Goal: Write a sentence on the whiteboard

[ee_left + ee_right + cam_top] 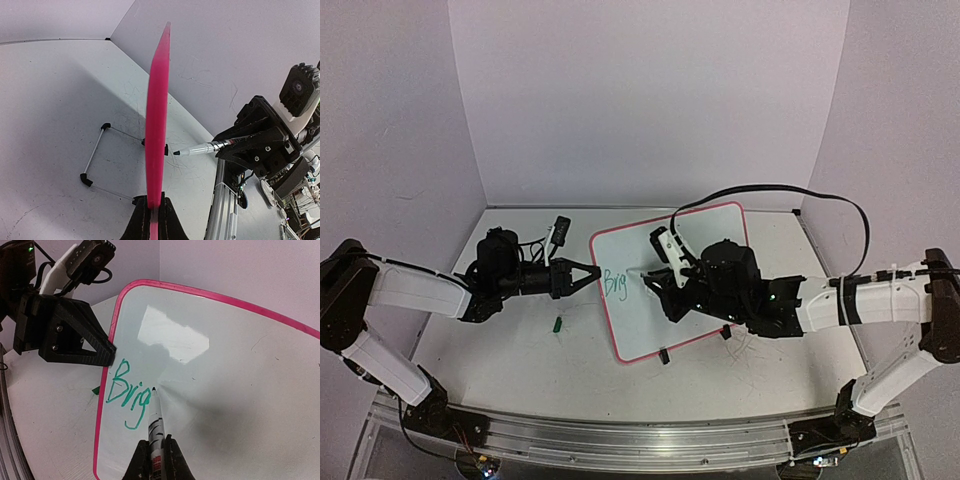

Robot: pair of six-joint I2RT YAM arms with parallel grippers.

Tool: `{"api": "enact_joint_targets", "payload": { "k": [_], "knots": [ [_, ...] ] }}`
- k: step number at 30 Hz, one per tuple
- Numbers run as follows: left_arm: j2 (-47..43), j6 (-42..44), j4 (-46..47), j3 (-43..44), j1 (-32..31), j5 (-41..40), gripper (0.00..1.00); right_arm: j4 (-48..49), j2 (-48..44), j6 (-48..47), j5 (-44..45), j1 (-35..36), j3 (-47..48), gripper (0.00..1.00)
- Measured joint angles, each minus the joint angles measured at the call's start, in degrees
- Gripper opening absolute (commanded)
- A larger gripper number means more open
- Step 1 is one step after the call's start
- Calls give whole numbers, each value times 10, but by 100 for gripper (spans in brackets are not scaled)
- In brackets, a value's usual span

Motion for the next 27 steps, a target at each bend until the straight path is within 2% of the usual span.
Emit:
{"api": "enact_joint_targets", "payload": {
  "k": [27],
  "knots": [
    [0,0,0,0,0,0,0,0,18,0,15,0,16,0]
  ]
}}
